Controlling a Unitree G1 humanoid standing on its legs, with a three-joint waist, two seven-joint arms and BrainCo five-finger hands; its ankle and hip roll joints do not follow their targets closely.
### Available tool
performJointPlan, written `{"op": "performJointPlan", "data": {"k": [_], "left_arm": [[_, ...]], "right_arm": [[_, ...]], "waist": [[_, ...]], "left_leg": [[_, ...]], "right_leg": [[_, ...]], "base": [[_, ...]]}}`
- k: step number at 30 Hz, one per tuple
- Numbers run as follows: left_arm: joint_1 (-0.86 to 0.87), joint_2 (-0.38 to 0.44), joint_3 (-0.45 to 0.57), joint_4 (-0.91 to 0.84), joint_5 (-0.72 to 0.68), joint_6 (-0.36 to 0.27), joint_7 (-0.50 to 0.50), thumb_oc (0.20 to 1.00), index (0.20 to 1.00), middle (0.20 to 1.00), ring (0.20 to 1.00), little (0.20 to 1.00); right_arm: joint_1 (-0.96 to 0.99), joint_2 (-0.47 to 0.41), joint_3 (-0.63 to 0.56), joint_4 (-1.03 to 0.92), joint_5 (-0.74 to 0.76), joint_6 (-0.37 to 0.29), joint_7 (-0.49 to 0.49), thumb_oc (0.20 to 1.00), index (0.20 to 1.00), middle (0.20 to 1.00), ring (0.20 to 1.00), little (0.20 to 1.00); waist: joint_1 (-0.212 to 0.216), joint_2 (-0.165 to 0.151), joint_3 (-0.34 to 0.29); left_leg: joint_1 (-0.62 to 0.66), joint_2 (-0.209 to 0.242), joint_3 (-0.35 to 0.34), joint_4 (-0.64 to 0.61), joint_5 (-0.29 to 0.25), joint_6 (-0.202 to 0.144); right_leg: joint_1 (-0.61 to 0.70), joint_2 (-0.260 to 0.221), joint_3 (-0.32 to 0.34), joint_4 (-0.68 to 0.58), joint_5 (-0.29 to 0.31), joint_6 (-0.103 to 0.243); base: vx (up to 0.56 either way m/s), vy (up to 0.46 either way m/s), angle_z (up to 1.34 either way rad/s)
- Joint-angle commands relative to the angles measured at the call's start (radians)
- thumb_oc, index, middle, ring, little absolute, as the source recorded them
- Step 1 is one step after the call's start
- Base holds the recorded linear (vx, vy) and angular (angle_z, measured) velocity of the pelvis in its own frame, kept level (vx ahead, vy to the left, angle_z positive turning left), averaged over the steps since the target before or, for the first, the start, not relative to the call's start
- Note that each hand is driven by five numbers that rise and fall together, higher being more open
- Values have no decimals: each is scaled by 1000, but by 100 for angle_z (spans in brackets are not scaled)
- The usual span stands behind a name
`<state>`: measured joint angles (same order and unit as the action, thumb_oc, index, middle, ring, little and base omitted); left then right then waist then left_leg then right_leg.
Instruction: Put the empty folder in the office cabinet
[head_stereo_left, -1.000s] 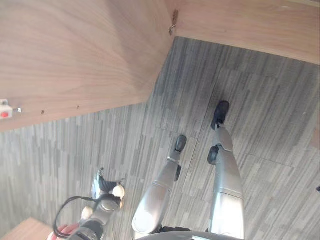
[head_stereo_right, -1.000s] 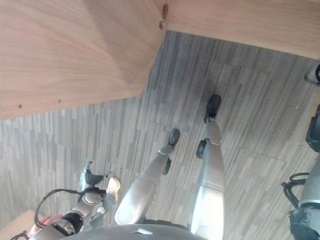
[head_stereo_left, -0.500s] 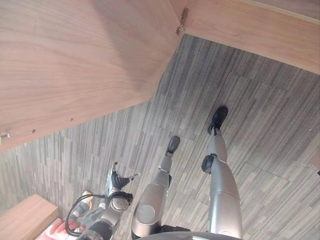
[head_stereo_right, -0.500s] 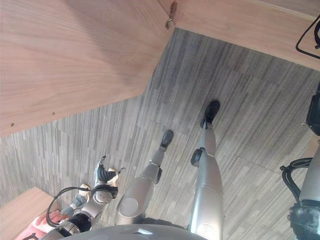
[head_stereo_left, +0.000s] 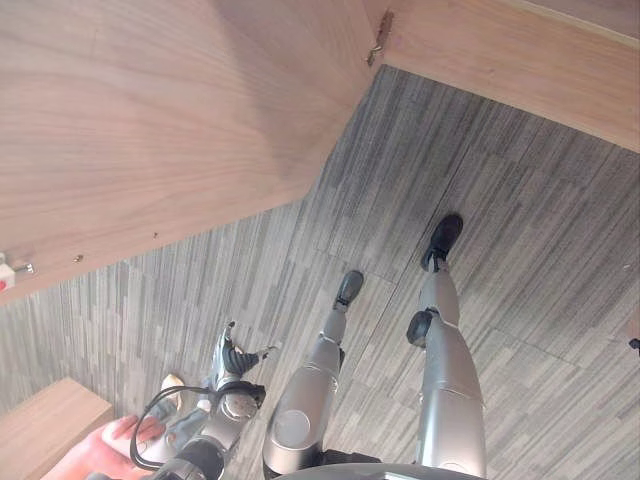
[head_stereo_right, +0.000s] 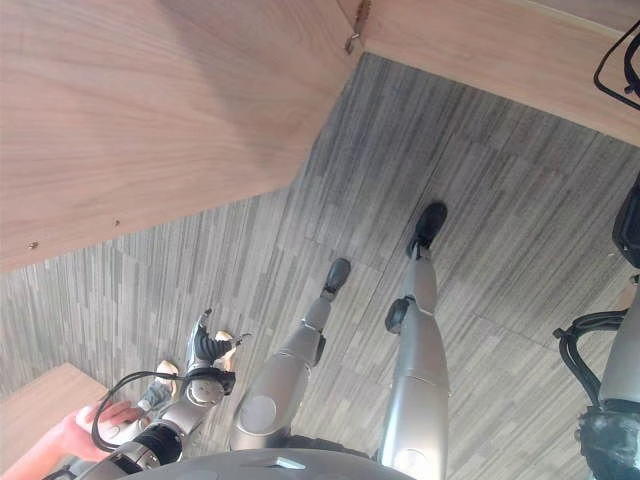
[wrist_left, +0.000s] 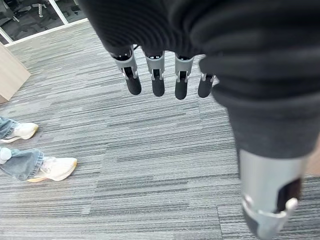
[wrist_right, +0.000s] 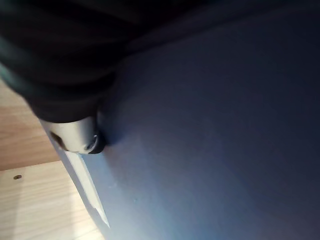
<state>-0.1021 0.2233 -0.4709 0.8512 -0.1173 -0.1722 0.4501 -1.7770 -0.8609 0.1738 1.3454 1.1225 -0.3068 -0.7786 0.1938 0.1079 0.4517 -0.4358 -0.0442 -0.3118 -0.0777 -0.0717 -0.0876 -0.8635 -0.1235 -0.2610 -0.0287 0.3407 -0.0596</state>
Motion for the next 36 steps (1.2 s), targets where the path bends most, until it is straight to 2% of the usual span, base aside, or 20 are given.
{"op": "performJointPlan", "data": {"k": [1, 3, 4, 5, 8, 12, 14, 15, 16, 17, 20, 22, 26, 36], "left_arm": [[58, 107, -62, -27, 28, 20, 23, 1000, 1000, 1000, 1000, 1000], [61, 108, -63, -34, 30, 21, 23, 1000, 1000, 1000, 1000, 1000], [63, 110, -63, -43, 34, 22, 22, 1000, 1000, 1000, 1000, 1000], [63, 110, -60, -45, 32, 22, 19, 1000, 1000, 1000, 1000, 1000], [66, 114, -51, -43, 33, 18, 5, 1000, 1000, 1000, 1000, 1000], [81, 115, -45, -50, 19, 6, -20, 1000, 1000, 1000, 1000, 1000], [84, 119, -47, -58, 11, 3, -26, 1000, 1000, 1000, 1000, 1000], [-14, 108, -54, 5, 1, 45, -27, 1000, 1000, 1000, 1000, 1000], [-37, 98, -51, 26, -3, 46, -29, 1000, 1000, 1000, 1000, 1000], [-95, 91, -61, 87, 16, 42, -28, 1000, 1000, 1000, 1000, 1000], [-80, 94, -57, 91, -11, 36, -42, 1000, 1000, 1000, 1000, 1000], [-78, 103, -48, 82, -11, 39, -57, 1000, 1000, 1000, 1000, 1000], [-73, 124, -44, 58, -17, 35, -76, 1000, 1000, 1000, 1000, 1000], [-79, 124, -45, 29, -41, 38, -72, 1000, 1000, 1000, 1000, 1000]], "right_arm": [[-13, -52, 81, -11, 15, -93, -33, 200, 200, 200, 200, 200], [-11, -55, 77, -11, 17, -95, -40, 200, 200, 200, 200, 200], [-6, -49, 66, -19, 37, -99, -33, 344, 344, 344, 344, 344], [-3, -47, 67, -25, 50, -97, -17, 1000, 1000, 1000, 1000, 1000], [-12, -60, 107, -32, 61, -67, 38, 1000, 1000, 1000, 1000, 1000], [-42, -96, 197, -3, 45, -19, 112, 1000, 1000, 1000, 1000, 1000], [-56, -103, 214, 12, 51, -17, 125, 1000, 1000, 1000, 1000, 1000], [-49, -44, 222, -8, 53, -38, 144, 1000, 1000, 1000, 1000, 1000], [-54, -39, 222, -12, 52, -46, 143, 1000, 1000, 1000, 1000, 1000], [-56, -12, 172, -20, 74, -42, 134, 1000, 1000, 1000, 1000, 1000], [-96, -39, 180, 16, 119, -40, 151, 1000, 1000, 1000, 1000, 1000], [-130, -73, 220, 82, 140, 25, 183, 1000, 1000, 1000, 1000, 1000], [-178, -105, 274, 144, 168, 80, 213, 1000, 1000, 1000, 1000, 1000], [-203, -102, 294, 175, 191, 105, 192, 1000, 1000, 1000, 1000, 1000]], "waist": [[29, 0, -51], [30, 1, -45], [36, 9, -53], [41, 9, -47], [50, 9, -61], [50, 6, -66], [45, 5, -65], [24, -6, -78], [17, -7, -69], [1, -8, -64], [0, -10, -67], [-2, -13, -66], [-5, -18, -66], [-11, -19, -59]], "left_leg": [[5, 23, -6, -10, 44, -12], [-1, 14, -9, -10, 54, -12], [-4, 21, -15, -10, 50, -14], [-10, 14, -18, -10, 61, -14], [-20, 25, -15, -10, 55, -17], [-34, 33, -5, -10, 62, -20], [-39, 28, -6, -10, 70, -19], [-35, 36, 4, -10, 62, -21], [-40, 32, 4, -10, 68, -22], [-43, 23, 4, -10, 72, -19], [-41, 23, 4, -10, 74, -18], [-37, 22, 6, -10, 73, -17], [-35, 22, 7, -10, 70, -15], [-25, 27, 12, -10, 64, -12]], "right_leg": [[28, 3, 50, -45, -140, 227], [19, -4, 38, -39, -121, 220], [23, 4, 48, -48, -142, 224], [11, -3, 37, -40, -124, 218], [5, 7, 47, -48, -147, 223], [-9, 11, 50, -47, -149, 221], [-18, 7, 50, -47, -138, 219], [-15, 17, 53, -47, -148, 221], [-20, 13, 53, -47, -139, 220], [-28, 7, 53, -40, -124, 215], [-22, 9, 55, -42, -127, 216], [-17, 9, 56, -43, -126, 217], [-16, 11, 55, -44, -125, 218], [1, 8, 56, -45, -130, 218]], "base": [[57, -26, 6], [10, -13, 9], [-36, -4, 10], [64, -36, 7], [25, -11, 1], [8, 2, 0], [8, 15, 0], [-5, 31, -1], [-15, 49, -1], [-38, 18, 0], [-4, 5, 1], [17, -4, -10], [5, -2, 1], [3, 13, 4]]}}
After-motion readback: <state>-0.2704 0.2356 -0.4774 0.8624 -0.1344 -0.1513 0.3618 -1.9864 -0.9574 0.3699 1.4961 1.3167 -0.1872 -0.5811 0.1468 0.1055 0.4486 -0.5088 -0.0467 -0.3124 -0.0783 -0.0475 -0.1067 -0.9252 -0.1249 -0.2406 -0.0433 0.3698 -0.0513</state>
